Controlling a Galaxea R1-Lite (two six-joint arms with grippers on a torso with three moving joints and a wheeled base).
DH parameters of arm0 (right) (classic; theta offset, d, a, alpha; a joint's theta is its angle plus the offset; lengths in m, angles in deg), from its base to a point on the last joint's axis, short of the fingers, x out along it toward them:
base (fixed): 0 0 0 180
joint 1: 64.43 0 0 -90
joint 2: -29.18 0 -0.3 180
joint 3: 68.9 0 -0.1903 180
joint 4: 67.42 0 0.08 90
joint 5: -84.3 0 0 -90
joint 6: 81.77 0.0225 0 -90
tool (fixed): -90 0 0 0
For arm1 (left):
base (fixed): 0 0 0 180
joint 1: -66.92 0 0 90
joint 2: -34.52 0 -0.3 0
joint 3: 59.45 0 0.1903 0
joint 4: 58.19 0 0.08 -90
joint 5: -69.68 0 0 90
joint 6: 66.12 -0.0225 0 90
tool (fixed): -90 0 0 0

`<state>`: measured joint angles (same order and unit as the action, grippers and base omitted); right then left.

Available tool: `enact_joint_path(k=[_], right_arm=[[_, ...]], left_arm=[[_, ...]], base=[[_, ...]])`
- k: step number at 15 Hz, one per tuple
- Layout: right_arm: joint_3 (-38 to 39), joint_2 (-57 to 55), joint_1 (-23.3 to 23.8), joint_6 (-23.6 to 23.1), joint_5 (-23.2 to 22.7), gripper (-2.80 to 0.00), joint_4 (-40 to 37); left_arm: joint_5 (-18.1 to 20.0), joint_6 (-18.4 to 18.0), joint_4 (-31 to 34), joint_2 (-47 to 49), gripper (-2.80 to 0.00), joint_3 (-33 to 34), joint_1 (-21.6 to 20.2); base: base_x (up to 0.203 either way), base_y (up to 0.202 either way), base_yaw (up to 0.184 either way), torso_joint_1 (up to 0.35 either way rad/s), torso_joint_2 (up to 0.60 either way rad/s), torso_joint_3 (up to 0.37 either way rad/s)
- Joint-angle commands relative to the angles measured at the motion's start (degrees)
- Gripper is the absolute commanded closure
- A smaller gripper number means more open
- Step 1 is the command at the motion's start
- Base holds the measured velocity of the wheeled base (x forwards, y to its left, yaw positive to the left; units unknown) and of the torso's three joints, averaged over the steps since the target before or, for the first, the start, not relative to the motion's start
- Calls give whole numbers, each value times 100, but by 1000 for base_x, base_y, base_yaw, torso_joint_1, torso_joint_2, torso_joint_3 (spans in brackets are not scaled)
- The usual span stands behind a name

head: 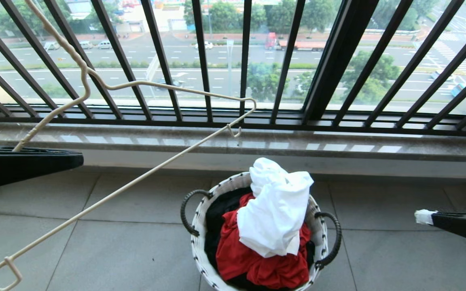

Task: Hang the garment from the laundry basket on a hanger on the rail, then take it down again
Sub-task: Pick up clothes from the basket

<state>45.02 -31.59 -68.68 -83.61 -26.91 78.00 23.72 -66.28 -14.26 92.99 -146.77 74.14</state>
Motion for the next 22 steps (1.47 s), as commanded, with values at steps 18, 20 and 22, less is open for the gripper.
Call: enact_joint_path(k=[18,20,22], right_arm=[[-3115,-5319,-2465,1100,2901,-280,915],[-3143,-5543,-2546,1097,2925,-280,937],[-3145,-5701,-2639,967,3075,-280,936]], left_arm=[[-765,-2,1,249,0,-135,-1],[-766,-2,1,270,0,-135,-1],[-774,-3,1,225,0,-144,-1]], base=[[0,0,0,0,0,0],[0,0,0,0,0,0],[0,0,0,0,0,0]])
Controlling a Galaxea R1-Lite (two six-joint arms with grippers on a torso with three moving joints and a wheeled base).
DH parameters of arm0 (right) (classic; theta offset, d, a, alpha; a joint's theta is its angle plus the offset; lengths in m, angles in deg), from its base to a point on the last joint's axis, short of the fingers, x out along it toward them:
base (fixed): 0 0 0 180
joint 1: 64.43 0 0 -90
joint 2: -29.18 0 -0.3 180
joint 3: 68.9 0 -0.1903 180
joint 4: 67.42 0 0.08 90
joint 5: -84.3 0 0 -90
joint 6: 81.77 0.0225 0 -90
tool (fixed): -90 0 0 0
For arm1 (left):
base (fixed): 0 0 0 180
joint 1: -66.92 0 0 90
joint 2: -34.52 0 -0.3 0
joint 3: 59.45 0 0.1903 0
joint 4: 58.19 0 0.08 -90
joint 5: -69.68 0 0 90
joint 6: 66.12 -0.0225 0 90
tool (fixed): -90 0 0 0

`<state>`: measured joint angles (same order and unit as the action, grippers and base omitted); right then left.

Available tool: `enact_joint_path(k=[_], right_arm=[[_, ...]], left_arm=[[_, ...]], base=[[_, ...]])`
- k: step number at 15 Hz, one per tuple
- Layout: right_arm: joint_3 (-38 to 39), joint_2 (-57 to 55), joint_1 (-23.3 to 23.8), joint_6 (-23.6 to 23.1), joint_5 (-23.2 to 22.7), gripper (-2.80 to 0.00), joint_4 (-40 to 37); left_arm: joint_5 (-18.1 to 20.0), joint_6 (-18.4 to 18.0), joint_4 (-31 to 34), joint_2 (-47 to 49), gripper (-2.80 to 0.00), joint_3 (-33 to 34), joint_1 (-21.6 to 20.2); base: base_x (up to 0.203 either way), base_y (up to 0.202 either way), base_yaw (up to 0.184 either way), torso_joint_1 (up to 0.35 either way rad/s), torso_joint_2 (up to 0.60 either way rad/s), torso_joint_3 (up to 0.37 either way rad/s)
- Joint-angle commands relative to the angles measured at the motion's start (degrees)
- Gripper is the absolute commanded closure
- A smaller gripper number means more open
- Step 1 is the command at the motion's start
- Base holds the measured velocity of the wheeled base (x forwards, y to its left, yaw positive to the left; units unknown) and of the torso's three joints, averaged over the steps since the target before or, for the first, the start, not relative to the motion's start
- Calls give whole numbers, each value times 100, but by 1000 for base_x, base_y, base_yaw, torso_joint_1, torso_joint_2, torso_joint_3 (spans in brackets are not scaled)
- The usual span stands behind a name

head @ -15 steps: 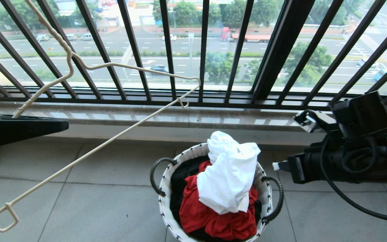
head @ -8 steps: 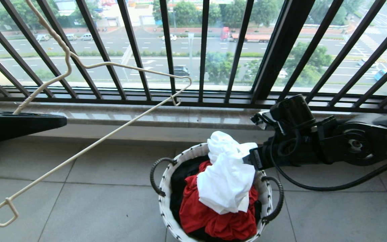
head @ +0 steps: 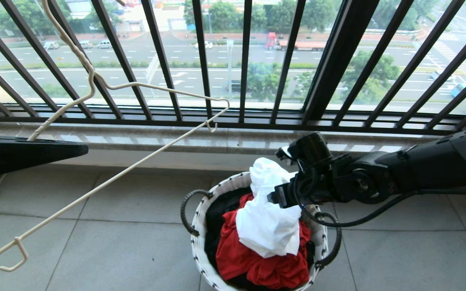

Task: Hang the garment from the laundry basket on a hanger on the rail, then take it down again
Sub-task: Pick up clothes from the basket

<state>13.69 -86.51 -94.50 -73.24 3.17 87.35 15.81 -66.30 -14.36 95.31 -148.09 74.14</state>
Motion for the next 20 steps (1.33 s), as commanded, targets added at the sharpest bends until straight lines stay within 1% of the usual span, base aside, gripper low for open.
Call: enact_joint_path(k=[1,2,6,10,11,13,15,16,17,19,20], right_arm=[[-14,-230,-78,-252,126,0,2],[-6,-223,-108,-324,133,0,-5],[117,-148,-299,-334,133,0,-68],[293,125,-465,-341,106,0,-77],[355,238,-544,-314,93,0,-77],[548,554,-783,-275,13,0,-77],[740,795,-1101,-93,-118,0,-89],[794,871,-1210,-44,-183,0,-171],[768,923,-1328,-14,-242,0,-498],[687,966,-1637,289,-445,0,-1093],[677,865,-1717,362,-487,0,-1268]], left_arm=[[17,-8,10,-45,0,-12,-1],[12,-8,10,-72,0,-12,-1],[-1,1,10,-147,0,-21,-10],[-71,-12,10,-95,0,-44,-188],[-71,-16,10,-64,0,-72,-256],[-71,-25,10,36,0,-74,-265],[-71,-26,10,205,0,-81,-265],[-71,-26,10,257,0,-83,-265],[-71,-26,10,266,0,-83,-265],[-73,-26,10,257,0,-83,-265],[-80,-26,10,257,0,-83,-265]], base=[[0,0,0,0,0,0],[0,0,0,0,0,0],[0,0,0,0,0,0],[0,0,0,0,0,0],[0,0,0,0,0,0],[0,0,0,0,0,0],[0,0,0,0,0,0],[0,0,0,0,0,0],[0,0,0,0,0,0],[0,0,0,0,0,0],[0,0,0,0,0,0]])
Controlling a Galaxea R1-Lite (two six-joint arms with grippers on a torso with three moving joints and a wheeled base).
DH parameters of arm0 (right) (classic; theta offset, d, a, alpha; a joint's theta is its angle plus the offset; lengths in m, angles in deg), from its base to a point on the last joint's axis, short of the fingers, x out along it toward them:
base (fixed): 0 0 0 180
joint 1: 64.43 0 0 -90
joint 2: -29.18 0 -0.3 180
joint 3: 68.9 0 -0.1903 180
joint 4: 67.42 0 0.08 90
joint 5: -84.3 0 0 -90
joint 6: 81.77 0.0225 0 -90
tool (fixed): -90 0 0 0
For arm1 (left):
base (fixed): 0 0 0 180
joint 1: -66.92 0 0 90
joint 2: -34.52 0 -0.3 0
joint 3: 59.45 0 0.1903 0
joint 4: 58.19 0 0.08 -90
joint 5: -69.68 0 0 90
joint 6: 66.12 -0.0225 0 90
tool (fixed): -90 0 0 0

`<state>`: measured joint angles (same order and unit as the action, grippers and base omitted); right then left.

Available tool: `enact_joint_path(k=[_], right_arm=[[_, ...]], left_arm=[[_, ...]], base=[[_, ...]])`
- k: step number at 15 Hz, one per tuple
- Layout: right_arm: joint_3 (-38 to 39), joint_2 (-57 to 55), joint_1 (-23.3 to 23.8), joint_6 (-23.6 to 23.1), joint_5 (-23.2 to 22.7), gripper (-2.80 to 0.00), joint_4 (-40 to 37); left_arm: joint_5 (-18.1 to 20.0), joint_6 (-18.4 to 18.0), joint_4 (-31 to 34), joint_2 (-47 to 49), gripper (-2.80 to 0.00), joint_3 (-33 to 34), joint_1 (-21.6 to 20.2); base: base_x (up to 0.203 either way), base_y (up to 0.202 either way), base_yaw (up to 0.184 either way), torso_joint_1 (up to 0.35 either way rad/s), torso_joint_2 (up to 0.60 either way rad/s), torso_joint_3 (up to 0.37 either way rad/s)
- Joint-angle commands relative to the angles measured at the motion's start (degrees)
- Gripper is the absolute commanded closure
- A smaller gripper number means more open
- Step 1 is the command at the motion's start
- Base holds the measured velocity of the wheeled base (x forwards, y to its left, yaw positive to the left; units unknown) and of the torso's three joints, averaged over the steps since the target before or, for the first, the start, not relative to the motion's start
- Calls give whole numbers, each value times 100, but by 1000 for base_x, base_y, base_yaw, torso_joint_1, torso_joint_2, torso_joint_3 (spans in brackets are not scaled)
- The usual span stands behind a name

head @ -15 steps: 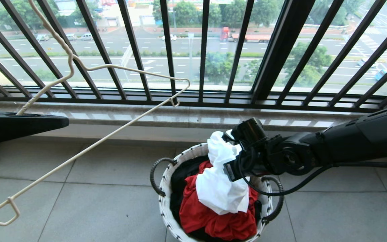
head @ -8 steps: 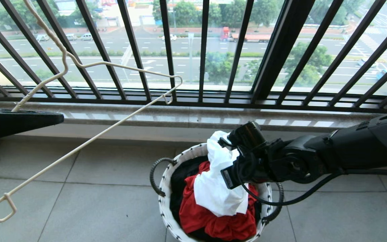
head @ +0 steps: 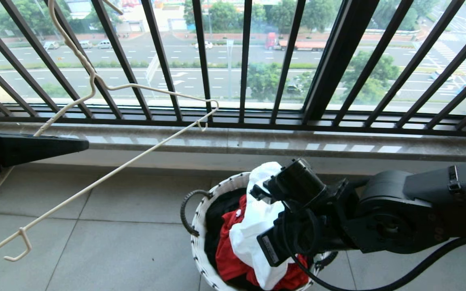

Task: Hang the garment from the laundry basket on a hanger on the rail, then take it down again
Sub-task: Pick up clothes from the basket

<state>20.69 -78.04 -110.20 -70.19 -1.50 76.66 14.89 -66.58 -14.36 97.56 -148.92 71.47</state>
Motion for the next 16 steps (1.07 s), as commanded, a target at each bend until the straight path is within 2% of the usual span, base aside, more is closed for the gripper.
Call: enact_joint_path(k=[1,4,8,9,10,13,16], right_arm=[[-8,-169,-175,94,-35,0,-276],[78,-622,-322,386,-83,0,-361],[165,-871,-346,380,-130,0,-590],[165,-855,-354,380,-130,-41,-590],[170,-801,-355,380,-129,-280,-600],[259,-350,-363,370,-112,-280,-687],[219,264,-358,375,-81,-280,-1116]], left_arm=[[17,2,10,33,0,0,2],[21,1,19,24,0,0,2],[21,-6,19,42,0,0,2],[21,-6,19,42,0,0,5],[21,-6,19,42,0,0,11],[21,-6,19,16,0,0,11],[21,-6,19,-2,0,0,11]], base=[[0,0,0,0,0,0],[0,0,0,0,0,0],[0,0,0,0,0,0],[0,0,0,0,0,0],[0,0,0,0,0,0],[0,0,0,0,0,0],[0,0,0,0,0,0]])
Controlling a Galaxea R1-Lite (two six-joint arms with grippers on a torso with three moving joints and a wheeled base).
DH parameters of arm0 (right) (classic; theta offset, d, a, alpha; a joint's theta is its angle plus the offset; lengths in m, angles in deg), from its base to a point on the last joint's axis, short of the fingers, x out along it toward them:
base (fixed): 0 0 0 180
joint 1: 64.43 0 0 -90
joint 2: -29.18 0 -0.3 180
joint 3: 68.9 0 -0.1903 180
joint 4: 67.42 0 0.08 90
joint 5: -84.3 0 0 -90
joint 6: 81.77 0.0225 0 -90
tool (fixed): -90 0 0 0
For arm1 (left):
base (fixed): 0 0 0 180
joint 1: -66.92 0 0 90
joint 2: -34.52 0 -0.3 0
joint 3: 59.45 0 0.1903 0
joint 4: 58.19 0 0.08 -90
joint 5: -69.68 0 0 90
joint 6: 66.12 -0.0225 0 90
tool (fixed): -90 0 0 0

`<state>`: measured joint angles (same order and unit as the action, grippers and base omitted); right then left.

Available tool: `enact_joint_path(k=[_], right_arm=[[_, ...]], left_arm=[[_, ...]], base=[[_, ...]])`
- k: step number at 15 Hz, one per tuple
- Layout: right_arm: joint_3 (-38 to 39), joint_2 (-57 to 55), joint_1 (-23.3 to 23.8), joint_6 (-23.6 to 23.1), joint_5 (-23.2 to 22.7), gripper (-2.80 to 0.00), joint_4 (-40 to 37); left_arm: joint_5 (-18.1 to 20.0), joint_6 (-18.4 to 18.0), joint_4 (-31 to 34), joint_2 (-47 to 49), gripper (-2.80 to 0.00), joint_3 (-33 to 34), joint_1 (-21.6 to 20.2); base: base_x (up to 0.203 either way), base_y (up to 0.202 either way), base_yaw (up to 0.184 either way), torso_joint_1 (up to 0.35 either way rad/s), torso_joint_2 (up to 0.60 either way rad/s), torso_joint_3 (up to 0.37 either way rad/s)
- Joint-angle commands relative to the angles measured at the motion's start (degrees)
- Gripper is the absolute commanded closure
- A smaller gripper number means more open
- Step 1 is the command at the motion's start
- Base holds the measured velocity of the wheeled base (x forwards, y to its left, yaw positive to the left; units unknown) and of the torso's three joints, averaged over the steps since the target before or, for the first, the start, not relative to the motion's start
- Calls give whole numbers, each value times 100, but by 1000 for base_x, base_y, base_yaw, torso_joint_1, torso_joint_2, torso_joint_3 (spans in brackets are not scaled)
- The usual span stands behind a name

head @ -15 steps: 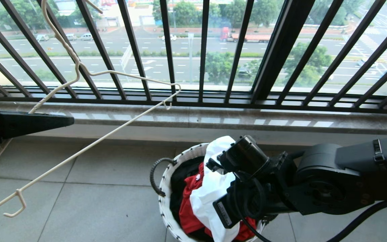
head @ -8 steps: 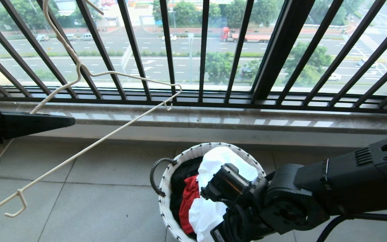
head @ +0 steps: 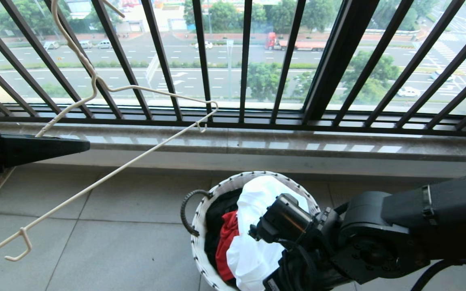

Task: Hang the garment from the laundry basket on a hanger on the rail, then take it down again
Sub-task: Pick up clothes from the basket

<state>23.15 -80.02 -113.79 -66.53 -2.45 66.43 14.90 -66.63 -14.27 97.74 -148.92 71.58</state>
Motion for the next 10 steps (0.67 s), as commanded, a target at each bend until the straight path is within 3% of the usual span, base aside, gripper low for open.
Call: enact_joint_path(k=[1,6,7,10], right_arm=[[-45,645,6,3,61,-280,-148],[-329,1126,221,-16,219,-280,-571],[-500,1098,371,-141,226,0,-576],[-874,751,642,-631,364,0,-567]], left_arm=[[27,-2,19,-38,0,0,0],[29,-2,19,-67,0,0,9],[29,-2,19,-73,0,0,9],[29,-2,19,-73,0,0,9]], base=[[0,0,0,0,0,0],[0,0,0,0,0,0],[0,0,0,0,0,0],[0,0,0,0,0,0]])
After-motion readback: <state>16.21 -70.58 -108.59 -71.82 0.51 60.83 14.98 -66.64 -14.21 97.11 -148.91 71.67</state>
